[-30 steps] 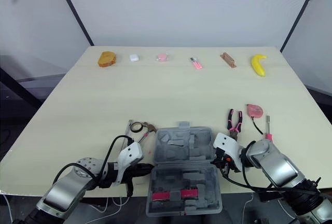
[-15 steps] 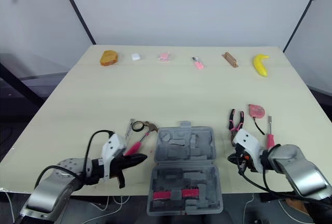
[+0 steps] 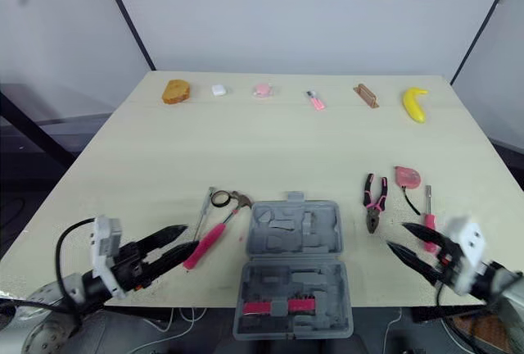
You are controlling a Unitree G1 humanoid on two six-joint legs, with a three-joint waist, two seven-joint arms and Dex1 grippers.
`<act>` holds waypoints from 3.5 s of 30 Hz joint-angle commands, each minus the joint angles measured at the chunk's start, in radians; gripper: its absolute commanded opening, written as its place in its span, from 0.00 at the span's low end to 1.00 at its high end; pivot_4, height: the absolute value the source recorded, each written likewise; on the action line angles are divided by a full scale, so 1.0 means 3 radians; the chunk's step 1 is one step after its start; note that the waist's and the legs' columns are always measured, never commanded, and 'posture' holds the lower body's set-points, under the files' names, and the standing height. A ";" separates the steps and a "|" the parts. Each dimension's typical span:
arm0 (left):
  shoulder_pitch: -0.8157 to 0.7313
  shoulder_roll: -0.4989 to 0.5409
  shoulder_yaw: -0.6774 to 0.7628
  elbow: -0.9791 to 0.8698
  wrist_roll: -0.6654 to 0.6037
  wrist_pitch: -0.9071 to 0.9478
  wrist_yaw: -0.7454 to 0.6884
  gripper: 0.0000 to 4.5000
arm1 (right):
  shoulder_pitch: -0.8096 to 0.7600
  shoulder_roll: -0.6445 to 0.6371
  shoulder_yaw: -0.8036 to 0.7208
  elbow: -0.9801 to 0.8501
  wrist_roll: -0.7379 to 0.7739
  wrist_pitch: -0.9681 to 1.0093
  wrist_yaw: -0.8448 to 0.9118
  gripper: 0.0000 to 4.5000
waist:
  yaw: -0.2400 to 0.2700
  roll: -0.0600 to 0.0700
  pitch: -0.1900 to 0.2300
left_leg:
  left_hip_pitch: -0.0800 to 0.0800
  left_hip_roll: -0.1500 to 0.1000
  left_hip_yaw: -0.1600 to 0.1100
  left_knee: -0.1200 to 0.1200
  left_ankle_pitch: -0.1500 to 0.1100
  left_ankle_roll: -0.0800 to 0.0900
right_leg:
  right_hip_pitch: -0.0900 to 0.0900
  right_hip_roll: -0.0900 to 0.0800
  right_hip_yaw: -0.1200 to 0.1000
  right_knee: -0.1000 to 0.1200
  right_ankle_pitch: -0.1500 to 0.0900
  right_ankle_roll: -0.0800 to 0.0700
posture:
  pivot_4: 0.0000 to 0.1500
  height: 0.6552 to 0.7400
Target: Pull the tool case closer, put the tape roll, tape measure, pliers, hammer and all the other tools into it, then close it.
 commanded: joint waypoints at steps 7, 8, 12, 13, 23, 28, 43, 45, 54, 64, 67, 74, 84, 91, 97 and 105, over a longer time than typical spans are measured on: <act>0.0255 0.0319 0.0419 0.0987 0.0202 -0.0603 -0.0532 1.00 | 0.0369 -0.0231 -0.0685 0.0767 0.0248 -0.0532 0.0613 1.00 | -0.0015 -0.0007 0.0003 | 0.0046 0.0010 0.0031 -0.0010 -0.0001 0.0000 | 0.0021 0.0002 0.0019 0.0000 -0.0022 -0.0008 | 1.00 1.00; 0.0231 0.0333 0.0408 0.1003 0.0198 -0.0611 -0.0556 1.00 | 0.0348 -0.0245 -0.0691 0.0821 0.0250 -0.0564 0.0624 1.00 | -0.0015 -0.0007 0.0003 | 0.0046 0.0010 0.0033 -0.0010 -0.0001 0.0000 | 0.0021 0.0001 0.0022 -0.0001 -0.0022 -0.0008 | 1.00 1.00; 0.0140 0.0422 0.0288 0.0783 0.0253 -0.0534 -0.0498 1.00 | 0.0234 -0.0299 -0.0642 0.0672 0.0419 -0.0366 0.0600 1.00 | -0.0004 -0.0010 0.0004 | 0.0045 0.0014 0.0037 -0.0010 -0.0001 0.0000 | 0.0021 -0.0003 0.0027 0.0000 -0.0022 -0.0007 | 1.00 1.00; 0.0096 0.0447 0.0256 0.0686 0.0248 -0.0472 -0.0453 1.00 | 0.0212 -0.0304 -0.0599 0.0550 0.0489 -0.0253 0.0582 1.00 | -0.0001 -0.0009 0.0004 | 0.0045 0.0014 0.0037 -0.0009 -0.0001 0.0000 | 0.0021 -0.0004 0.0027 0.0001 -0.0021 -0.0007 | 1.00 1.00; -0.0970 0.1295 -0.0448 0.0112 0.0756 0.0099 -0.0085 1.00 | -0.0609 -0.0193 0.0290 -0.0548 0.0500 0.0095 -0.0014 1.00 | -0.0006 -0.0013 0.0009 | 0.0039 0.0008 0.0036 -0.0013 -0.0001 0.0000 | 0.0016 0.0001 0.0028 0.0000 -0.0008 -0.0004 | 1.00 1.00; -0.2094 0.2045 -0.1504 0.0261 0.1590 0.0605 -0.0282 1.00 | -0.1012 -0.0136 0.0582 -0.0689 0.0860 0.0304 0.0086 1.00 | 0.0016 -0.0019 0.0022 | 0.0036 0.0005 0.0032 -0.0013 -0.0001 0.0000 | 0.0014 0.0004 0.0026 0.0000 -0.0007 -0.0004 | 1.00 1.00; -0.3993 0.1474 -0.3361 0.1239 0.3394 -0.0409 -0.1217 0.60 | -0.1188 -0.0279 0.0763 -0.0811 0.1169 0.0672 0.0194 1.00 | 0.0004 -0.0023 0.0028 | 0.0022 0.0005 0.0032 -0.0010 -0.0001 0.0002 | 0.0005 0.0012 0.0033 0.0002 -0.0009 0.0000 | 1.00 1.00; -0.4042 0.1303 -0.3452 0.1322 0.3471 -0.0548 -0.1258 0.51 | -0.1212 -0.0306 0.0755 -0.0810 0.1180 0.0712 0.0190 1.00 | 0.0002 -0.0023 0.0029 | 0.0021 0.0004 0.0033 -0.0009 -0.0001 0.0002 | 0.0005 0.0011 0.0034 0.0002 -0.0009 0.0000 | 1.00 1.00; -0.4058 0.0841 -0.3575 0.1900 0.3853 -0.0957 -0.1082 0.51 | -0.1206 -0.0377 0.0675 -0.0844 0.1262 0.0798 0.0152 1.00 | -0.0007 -0.0026 0.0030 | 0.0018 0.0004 0.0031 -0.0008 -0.0001 0.0002 | 0.0002 0.0010 0.0035 0.0005 -0.0009 0.0000 | 1.00 1.00; -0.4225 0.0492 -0.3586 0.2407 0.4075 -0.1111 -0.1012 0.51 | -0.1123 -0.0378 0.0625 -0.0919 0.1280 0.0810 0.0100 1.00 | 0.0003 -0.0027 0.0030 | 0.0013 0.0002 0.0026 -0.0004 -0.0001 0.0002 | 0.0002 0.0008 0.0028 0.0006 -0.0008 0.0001 | 1.00 1.00; -0.4278 0.0347 -0.3647 0.2685 0.4202 -0.1187 -0.0861 0.51 | -0.1085 -0.0366 0.0615 -0.0969 0.1273 0.0797 0.0063 1.00 | 0.0001 -0.0026 0.0030 | 0.0013 0.0002 0.0025 -0.0004 -0.0001 0.0002 | 0.0002 0.0008 0.0027 0.0006 -0.0008 0.0001 | 1.00 1.00; -0.4351 0.0124 -0.3647 0.2989 0.4307 -0.1286 -0.0846 0.01 | -0.1013 -0.0364 0.0594 -0.1048 0.1279 0.0776 0.0048 1.00 | 0.0051 -0.0013 0.0022 | 0.0032 -0.0001 0.0018 -0.0004 -0.0001 0.0003 | 0.0022 0.0007 0.0020 0.0008 -0.0008 0.0002 | 1.00 1.00; -0.4310 0.0383 -0.3320 0.2617 0.4033 -0.1153 -0.1193 0.01 | -0.0887 -0.0370 0.0584 -0.1124 0.1244 0.0688 0.0077 1.00 | 0.0038 -0.0015 0.0024 | 0.0028 0.0000 0.0010 0.0001 -0.0001 0.0003 | 0.0024 0.0009 0.0014 0.0007 -0.0008 0.0001 | 1.00 1.00; -0.3997 0.0644 -0.2407 0.1591 0.2654 -0.0053 -0.1811 0.01 | -0.0817 -0.0271 0.0592 -0.1207 0.1145 0.0543 -0.0030 1.00 | -0.0006 -0.0018 0.0026 | 0.0022 0.0002 0.0003 0.0001 -0.0001 0.0003 | 0.0021 0.0007 0.0007 0.0006 -0.0008 0.0000 | 1.00 1.00; -0.3759 0.0731 -0.2464 0.1239 0.1818 0.1037 -0.1785 0.01 | -0.0576 -0.0183 0.0556 -0.1409 0.1037 0.0429 -0.0168 1.00 | 0.0000 -0.0017 0.0026 | 0.0023 0.0000 -0.0020 0.0001 -0.0001 0.0003 | 0.0023 0.0006 0.0003 0.0008 -0.0009 0.0001 | 1.00 1.00; -0.3918 0.0325 -0.2919 0.1517 0.1950 0.1018 -0.1555 0.01 | -0.0230 -0.0138 0.0467 -0.1600 0.0963 0.0300 -0.0278 1.00 | 0.0007 -0.0018 0.0026 | 0.0021 -0.0002 -0.0019 0.0005 -0.0001 0.0002 | 0.0027 0.0006 -0.0004 0.0007 -0.0009 0.0000 | 1.00 1.00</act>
